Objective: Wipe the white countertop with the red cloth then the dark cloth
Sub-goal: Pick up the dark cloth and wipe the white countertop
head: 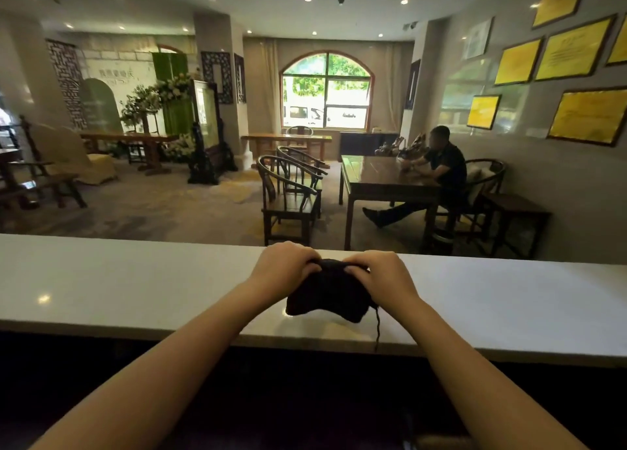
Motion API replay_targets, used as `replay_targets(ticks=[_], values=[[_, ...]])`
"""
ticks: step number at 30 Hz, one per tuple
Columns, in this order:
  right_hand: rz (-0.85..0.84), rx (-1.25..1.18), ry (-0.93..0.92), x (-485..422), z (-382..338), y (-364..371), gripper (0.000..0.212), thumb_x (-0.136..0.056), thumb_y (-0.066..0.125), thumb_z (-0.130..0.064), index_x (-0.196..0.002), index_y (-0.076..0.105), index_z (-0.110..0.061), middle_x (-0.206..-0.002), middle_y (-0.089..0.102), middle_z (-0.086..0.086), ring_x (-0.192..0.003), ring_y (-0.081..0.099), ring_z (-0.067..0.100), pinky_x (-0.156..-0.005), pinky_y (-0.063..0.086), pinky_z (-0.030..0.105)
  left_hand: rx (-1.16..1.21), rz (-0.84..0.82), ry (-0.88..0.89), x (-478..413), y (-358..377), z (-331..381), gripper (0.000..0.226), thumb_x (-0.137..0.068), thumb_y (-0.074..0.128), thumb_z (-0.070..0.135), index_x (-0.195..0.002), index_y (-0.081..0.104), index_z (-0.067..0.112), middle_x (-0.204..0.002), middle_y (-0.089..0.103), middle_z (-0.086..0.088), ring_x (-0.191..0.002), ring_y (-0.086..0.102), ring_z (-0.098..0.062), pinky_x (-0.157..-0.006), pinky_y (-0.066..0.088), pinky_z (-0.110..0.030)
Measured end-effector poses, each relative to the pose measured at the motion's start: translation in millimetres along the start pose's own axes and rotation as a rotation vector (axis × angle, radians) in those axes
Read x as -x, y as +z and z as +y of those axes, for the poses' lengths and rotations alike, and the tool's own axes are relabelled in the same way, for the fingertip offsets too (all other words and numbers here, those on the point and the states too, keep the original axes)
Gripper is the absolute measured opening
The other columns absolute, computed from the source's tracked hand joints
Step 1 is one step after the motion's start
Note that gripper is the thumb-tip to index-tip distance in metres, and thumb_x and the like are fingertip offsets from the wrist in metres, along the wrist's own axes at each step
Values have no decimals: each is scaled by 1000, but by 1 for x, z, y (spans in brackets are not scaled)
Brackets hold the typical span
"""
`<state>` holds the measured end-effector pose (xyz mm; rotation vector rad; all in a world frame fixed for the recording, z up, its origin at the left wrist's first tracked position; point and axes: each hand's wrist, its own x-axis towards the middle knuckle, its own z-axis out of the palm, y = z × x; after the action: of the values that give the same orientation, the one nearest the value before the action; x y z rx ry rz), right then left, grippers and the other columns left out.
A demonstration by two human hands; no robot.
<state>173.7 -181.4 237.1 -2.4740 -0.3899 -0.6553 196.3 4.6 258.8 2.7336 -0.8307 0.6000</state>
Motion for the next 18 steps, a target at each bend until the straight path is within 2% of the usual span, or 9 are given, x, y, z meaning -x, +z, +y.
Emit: replay_targets(ticks=[2, 4, 7, 10, 13, 16, 18], values=[[3, 18, 23, -15, 7, 9, 15, -86, 61, -20, -98, 71, -20, -88, 72, 3, -73, 54, 8, -64, 39, 15, -14, -11, -17, -15, 4, -8, 24, -89, 53, 31, -108, 65, 24, -97, 71, -1, -88, 62, -19, -76, 52, -37], [-32, 10, 57, -19, 14, 21, 15, -86, 61, -20, -98, 71, -21, -89, 72, 2, -76, 58, 12, -67, 43, 18, -7, -40, -36, -19, 18, -16, 23, -89, 52, 31, -107, 65, 24, -98, 71, -2, -88, 62, -20, -76, 51, -35], [-172, 16, 106, -10, 26, 42, 16, -87, 59, -23, -97, 71, -22, -91, 72, 3, -81, 62, 19, -72, 48, 28, 27, -162, -71, -10, 54, -24, 23, -89, 52, 32, -107, 64, 24, -99, 70, -3, -88, 61, -20, -71, 41, -27], [-312, 104, 98, 4, 32, 62, 21, -90, 52, -26, -100, 70, -22, -95, 71, 6, -83, 60, 23, -69, 45, 29, 43, -230, -89, 6, 83, -30, 24, -89, 51, 34, -107, 65, 26, -101, 70, -3, -90, 61, -22, -75, 45, -31], [-304, 199, 67, 18, 36, 78, 26, -92, 46, -25, -113, 61, -21, -107, 66, 9, -91, 58, 25, -72, 46, 32, 97, -161, -97, 22, 103, -35, 26, -88, 51, 33, -112, 61, 28, -107, 69, -3, -94, 62, -25, -78, 48, -34], [-255, 210, 74, 32, 39, 87, 35, -94, 44, -26, -129, 48, -21, -124, 59, 7, -105, 53, 24, -84, 45, 34, 150, -116, -76, 33, 115, -37, 31, -89, 51, 31, -120, 54, 27, -117, 65, -1, -99, 59, -22, -82, 47, -34], [-254, 197, 84, 33, 41, 90, 39, -95, 42, -27, -133, 43, -21, -133, 52, 3, -116, 47, 21, -92, 41, 34, 121, -129, -72, 31, 118, -38, 34, -91, 49, 31, -124, 51, 25, -125, 61, 0, -106, 56, -20, -90, 42, -33]])
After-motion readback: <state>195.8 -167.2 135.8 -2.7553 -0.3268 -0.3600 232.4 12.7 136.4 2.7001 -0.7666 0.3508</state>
